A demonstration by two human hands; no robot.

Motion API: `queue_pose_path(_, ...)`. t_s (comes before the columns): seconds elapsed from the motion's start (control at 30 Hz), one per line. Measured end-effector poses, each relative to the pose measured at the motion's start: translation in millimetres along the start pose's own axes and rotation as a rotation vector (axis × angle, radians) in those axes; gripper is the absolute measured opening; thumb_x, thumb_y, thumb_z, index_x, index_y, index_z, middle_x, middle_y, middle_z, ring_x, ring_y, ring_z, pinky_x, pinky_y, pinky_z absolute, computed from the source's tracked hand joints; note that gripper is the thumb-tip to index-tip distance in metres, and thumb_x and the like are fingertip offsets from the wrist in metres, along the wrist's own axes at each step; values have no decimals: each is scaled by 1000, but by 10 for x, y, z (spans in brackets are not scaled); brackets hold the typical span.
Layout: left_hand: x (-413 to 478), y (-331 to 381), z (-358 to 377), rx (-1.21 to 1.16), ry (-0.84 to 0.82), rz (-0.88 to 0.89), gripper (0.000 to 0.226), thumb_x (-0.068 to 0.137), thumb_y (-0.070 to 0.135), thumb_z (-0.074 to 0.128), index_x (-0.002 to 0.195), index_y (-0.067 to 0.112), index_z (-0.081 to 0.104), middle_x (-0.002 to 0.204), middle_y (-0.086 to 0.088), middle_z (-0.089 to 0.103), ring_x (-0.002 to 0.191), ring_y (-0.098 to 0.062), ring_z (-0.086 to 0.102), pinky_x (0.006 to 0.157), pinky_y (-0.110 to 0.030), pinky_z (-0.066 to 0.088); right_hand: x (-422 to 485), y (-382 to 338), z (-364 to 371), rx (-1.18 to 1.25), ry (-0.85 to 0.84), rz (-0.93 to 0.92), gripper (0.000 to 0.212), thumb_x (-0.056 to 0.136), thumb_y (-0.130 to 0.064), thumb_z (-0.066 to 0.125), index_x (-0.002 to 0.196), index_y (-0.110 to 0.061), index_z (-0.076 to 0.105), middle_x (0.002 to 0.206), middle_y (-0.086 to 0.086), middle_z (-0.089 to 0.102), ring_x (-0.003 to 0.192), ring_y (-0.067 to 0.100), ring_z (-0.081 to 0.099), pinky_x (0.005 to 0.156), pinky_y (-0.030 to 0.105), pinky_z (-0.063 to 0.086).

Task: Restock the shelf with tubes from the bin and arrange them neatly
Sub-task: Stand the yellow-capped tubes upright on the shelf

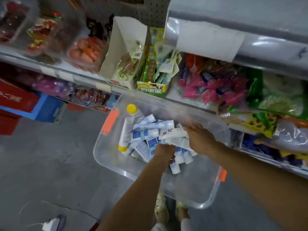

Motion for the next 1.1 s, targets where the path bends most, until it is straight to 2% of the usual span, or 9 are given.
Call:
queue_pose_path(0.13,400,-194,228,-251,89,-105,16,92,12,54,77,7,50,67,-9,54,50,-16,47,47,-23,41,230,12,212,-107,2,-19,66,88,-18,61,145,-15,27,147,7,35,136,27,32,105,37,37)
queue_pose_path(0.23,532,-228,327,-402,152,-102,8,91,7,54,92,-1,58,75,-16,62,54,-20,55,49,-26,49,352,-30,282,-252,38,-12,53,93,-20,53,141,-10,34,139,13,41,128,31,41,102,39,36)
queue_pose_path(0.33,580,-248,406,-513,175,-89,26,90,2,54,113,-9,60,83,-17,62,60,-22,59,55,-28,55,433,-30,315,-290,26,21,43,93,-21,52,134,-8,43,135,14,47,124,32,46,100,41,38)
queue_pose_path(0.47,506,-270,482,-646,152,-95,29,95,4,49,122,-6,56,87,-14,60,67,-21,59,46,-23,54,426,57,449,73,-71,92,51,92,-28,58,134,-8,38,135,13,51,119,34,54,92,40,44)
queue_pose_path(0.67,386,-285,457,-699,92,-151,15,93,21,54,86,9,61,69,-6,59,59,-17,56,50,-25,44,287,79,447,270,-136,86,60,91,-41,57,135,-8,34,130,15,55,114,35,56,83,35,43)
queue_pose_path(0.77,258,-324,552,-735,-74,-177,28,93,30,55,108,8,64,96,-11,69,89,-25,66,81,-37,53,134,62,439,454,-218,134,51,91,-38,57,128,-7,41,117,14,59,98,30,62,68,31,46)
queue_pose_path(0.83,125,-335,623,-784,-185,-174,42,94,40,50,121,9,61,115,-14,65,104,-31,62,96,-46,46,-15,24,436,656,-267,179,42,91,-35,55,120,-7,44,97,14,65,72,26,66,54,29,50)
queue_pose_path(0.97,-277,-178,470,-817,-295,-108,42,97,43,44,117,9,59,105,-17,63,89,-30,60,69,-43,56,-321,-138,140,848,-207,129,32,88,-28,61,111,-11,46,81,7,64,61,16,60,48,26,46)
queue_pose_path(1.1,-577,176,1,-825,-289,160,62,94,57,40,130,8,54,120,-20,62,101,-33,62,73,-43,59,-710,-291,-204,988,-145,57,36,87,-17,66,110,-11,39,83,3,61,63,14,59,47,24,40)
Point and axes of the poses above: each hand's wrist, its own x-axis towards the middle knuckle, its own z-axis out of the palm, y = z × x, the point moved 10 cm from there along x, towards the middle knuckle
